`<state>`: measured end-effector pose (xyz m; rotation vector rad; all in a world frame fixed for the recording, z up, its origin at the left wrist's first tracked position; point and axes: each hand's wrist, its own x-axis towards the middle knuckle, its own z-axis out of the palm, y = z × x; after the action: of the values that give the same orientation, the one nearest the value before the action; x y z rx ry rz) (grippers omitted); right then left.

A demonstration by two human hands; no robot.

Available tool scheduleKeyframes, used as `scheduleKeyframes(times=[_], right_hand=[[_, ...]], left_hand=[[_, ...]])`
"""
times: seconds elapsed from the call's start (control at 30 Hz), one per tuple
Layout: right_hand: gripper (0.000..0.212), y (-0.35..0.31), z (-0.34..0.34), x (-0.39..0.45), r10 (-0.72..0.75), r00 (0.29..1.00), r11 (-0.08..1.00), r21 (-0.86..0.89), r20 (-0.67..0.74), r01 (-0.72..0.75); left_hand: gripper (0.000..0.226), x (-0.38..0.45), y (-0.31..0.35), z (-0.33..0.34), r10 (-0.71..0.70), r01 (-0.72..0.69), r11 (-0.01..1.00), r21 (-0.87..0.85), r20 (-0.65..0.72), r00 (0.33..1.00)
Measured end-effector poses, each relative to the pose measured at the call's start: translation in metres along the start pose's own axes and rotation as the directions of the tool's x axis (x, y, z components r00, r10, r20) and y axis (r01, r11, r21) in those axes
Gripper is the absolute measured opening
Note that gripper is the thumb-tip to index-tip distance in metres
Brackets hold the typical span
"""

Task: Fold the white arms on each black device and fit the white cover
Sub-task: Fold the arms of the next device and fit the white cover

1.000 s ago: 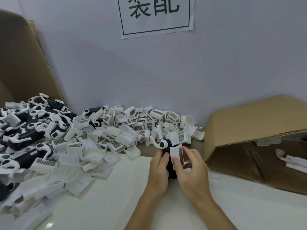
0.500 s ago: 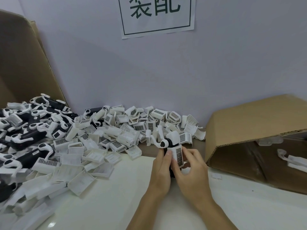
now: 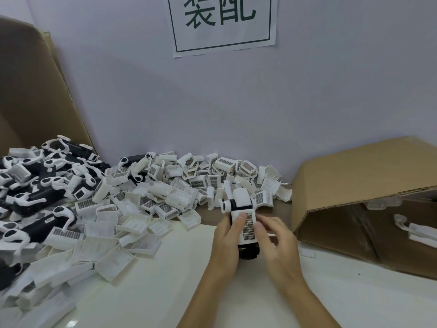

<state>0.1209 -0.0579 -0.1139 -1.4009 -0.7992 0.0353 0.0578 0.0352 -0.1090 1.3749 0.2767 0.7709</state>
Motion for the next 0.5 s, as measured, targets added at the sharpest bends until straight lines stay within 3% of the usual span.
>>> scheduleKeyframes(times=[0.1, 0.17, 0.3, 0.5], right_hand=[[0.035, -0.003, -0.003, 0.001, 0.182, 0.980, 0.960, 0.198, 0.083, -0.195], [0.038, -0.008, -0.004, 0.002, 0.229, 0.966, 0.930, 0.267, 0.120, -0.253], [0.037, -0.013, -0.004, 0.003, 0.237, 0.964, 0.917, 0.300, 0.121, -0.263], [0.027, -0.014, 0.000, 0.001, 0.215, 0.977, 0.931, 0.302, -0.006, -0.203]], left_hand=[[0.024, -0.001, 0.003, 0.004, -0.024, 0.023, 1.000, 0.013, 0.082, 0.996], [0.025, -0.002, 0.003, 0.005, -0.028, 0.025, 0.999, 0.023, 0.105, 0.994], [0.026, -0.003, 0.001, 0.005, -0.009, 0.004, 0.999, 0.051, 0.086, 0.996], [0.032, -0.002, 0.001, 0.010, 0.008, -0.009, 0.998, 0.065, 0.017, 1.000]])
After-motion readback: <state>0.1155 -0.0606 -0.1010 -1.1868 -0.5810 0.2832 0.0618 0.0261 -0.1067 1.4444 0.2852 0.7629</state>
